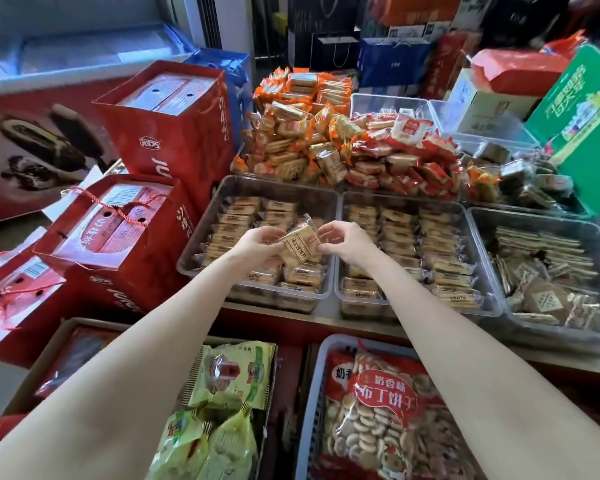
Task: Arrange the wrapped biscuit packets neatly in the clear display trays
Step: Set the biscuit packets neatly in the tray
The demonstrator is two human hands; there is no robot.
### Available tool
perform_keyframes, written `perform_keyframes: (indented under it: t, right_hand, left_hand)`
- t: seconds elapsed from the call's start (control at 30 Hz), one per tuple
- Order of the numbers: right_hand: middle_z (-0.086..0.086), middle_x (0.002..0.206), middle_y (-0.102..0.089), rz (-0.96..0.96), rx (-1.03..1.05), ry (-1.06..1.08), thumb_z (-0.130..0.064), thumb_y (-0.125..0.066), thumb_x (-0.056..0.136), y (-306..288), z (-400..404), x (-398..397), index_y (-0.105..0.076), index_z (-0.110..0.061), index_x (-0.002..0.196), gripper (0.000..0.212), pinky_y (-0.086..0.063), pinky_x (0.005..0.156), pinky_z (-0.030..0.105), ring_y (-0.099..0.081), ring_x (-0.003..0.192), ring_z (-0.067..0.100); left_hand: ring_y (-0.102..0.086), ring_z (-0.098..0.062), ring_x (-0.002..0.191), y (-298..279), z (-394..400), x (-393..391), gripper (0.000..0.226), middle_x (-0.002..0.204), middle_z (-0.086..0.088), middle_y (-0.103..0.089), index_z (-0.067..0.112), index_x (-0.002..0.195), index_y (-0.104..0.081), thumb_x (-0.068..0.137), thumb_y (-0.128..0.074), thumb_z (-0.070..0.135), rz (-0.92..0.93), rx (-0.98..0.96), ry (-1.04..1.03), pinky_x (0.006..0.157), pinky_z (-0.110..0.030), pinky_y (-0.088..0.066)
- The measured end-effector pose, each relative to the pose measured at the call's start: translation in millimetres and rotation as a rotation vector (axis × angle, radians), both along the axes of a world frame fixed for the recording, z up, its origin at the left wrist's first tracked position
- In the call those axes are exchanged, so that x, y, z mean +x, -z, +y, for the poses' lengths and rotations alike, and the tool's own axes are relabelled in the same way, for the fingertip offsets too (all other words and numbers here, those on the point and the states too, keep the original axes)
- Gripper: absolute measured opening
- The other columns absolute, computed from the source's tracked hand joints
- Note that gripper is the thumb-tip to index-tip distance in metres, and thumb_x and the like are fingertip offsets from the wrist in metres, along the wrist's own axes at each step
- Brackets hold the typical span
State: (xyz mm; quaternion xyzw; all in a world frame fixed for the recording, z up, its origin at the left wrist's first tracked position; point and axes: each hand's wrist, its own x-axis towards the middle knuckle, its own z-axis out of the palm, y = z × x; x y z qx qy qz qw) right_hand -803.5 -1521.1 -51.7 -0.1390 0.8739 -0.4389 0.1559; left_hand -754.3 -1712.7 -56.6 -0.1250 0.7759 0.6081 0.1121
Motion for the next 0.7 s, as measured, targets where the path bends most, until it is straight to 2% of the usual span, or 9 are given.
perform_keyframes:
  t: [0.07,0.17,0.3,0.4,0.47,0.57,0.7]
  right_hand:
    - [0.005,0.099,-0.067,-0.06,-0.053,0.035,-0.015,-0.073,0.081,-1.3,4.7,-0.8,-0.064,-0.012,0.1,0.021,-0.051,0.085,0.03,-0.062,0.092,0.016]
    - [0.008,0.095,-0.07,-0.196,-0.341,0.12,-0.006,-0.071,0.081,-4.8,7.8,2.8,-0.066,-0.008,0.094,0.014,-0.054,0.085,0.029,-0.068,0.092,0.02]
    - [0.006,0.081,-0.072,-0.314,-0.579,0.23,0.002,-0.066,0.082,-14.3,6.8,4.0,-0.067,-0.004,0.087,0.008,-0.056,0.069,0.02,-0.071,0.073,0.015]
    - [0.009,0.078,-0.07,-0.268,-0.513,0.277,0.001,-0.065,0.085,-20.2,1.4,4.2,-0.065,-0.004,0.083,0.006,-0.057,0.066,0.021,-0.07,0.07,0.016]
    - [0.008,0.077,-0.07,-0.247,-0.572,0.386,0.0,-0.059,0.09,-21.4,-0.5,1.7,-0.062,-0.006,0.083,0.009,-0.057,0.066,0.023,-0.069,0.069,0.016]
    - [0.01,0.087,-0.068,-0.267,-0.67,0.501,-0.002,-0.052,0.094,-24.4,7.7,-7.7,-0.058,-0.008,0.084,0.013,-0.056,0.072,0.026,-0.066,0.079,0.019]
    - [0.01,0.092,-0.066,-0.276,-0.522,0.301,-0.007,-0.058,0.092,-27.7,6.6,-8.5,-0.062,-0.007,0.089,0.005,-0.056,0.077,0.026,-0.065,0.081,0.018]
  left_hand:
    - [-0.067,-0.02,0.09,-4.9,-2.1,-0.2,0.028,0.107,-0.015,-0.063,0.004,0.121,-0.053,0.093,-0.053,0.002,0.018,0.06,-0.008,0.074,-0.024,-0.058]
    - [-0.067,-0.018,0.086,-9.8,-5.0,0.4,0.026,0.101,-0.012,-0.065,0.006,0.119,-0.054,0.093,-0.052,0.002,0.044,0.128,-0.009,0.072,-0.024,-0.058]
    - [-0.067,-0.016,0.091,-14.3,-6.7,1.6,0.026,0.107,-0.009,-0.064,0.009,0.118,-0.056,0.094,-0.052,0.003,0.122,0.111,-0.002,0.073,-0.021,-0.057]
    - [-0.066,-0.022,0.099,-17.3,-7.0,0.8,0.029,0.116,-0.011,-0.06,0.006,0.121,-0.055,0.092,-0.054,0.001,0.175,0.057,-0.011,0.077,-0.024,-0.057]
    - [-0.065,-0.024,0.102,-18.1,-9.4,0.6,0.028,0.119,-0.013,-0.057,0.008,0.119,-0.056,0.092,-0.055,0.002,0.189,0.02,-0.037,0.08,-0.028,-0.057]
    - [-0.065,-0.021,0.099,-12.9,-23.5,4.8,0.027,0.118,-0.014,-0.057,0.008,0.118,-0.056,0.092,-0.054,0.001,0.176,-0.014,-0.085,0.082,-0.03,-0.057]
    - [-0.063,-0.017,0.095,-11.5,-32.5,9.0,0.025,0.115,-0.01,-0.057,0.01,0.115,-0.056,0.092,-0.054,0.001,0.189,0.021,-0.085,0.074,-0.02,-0.057]
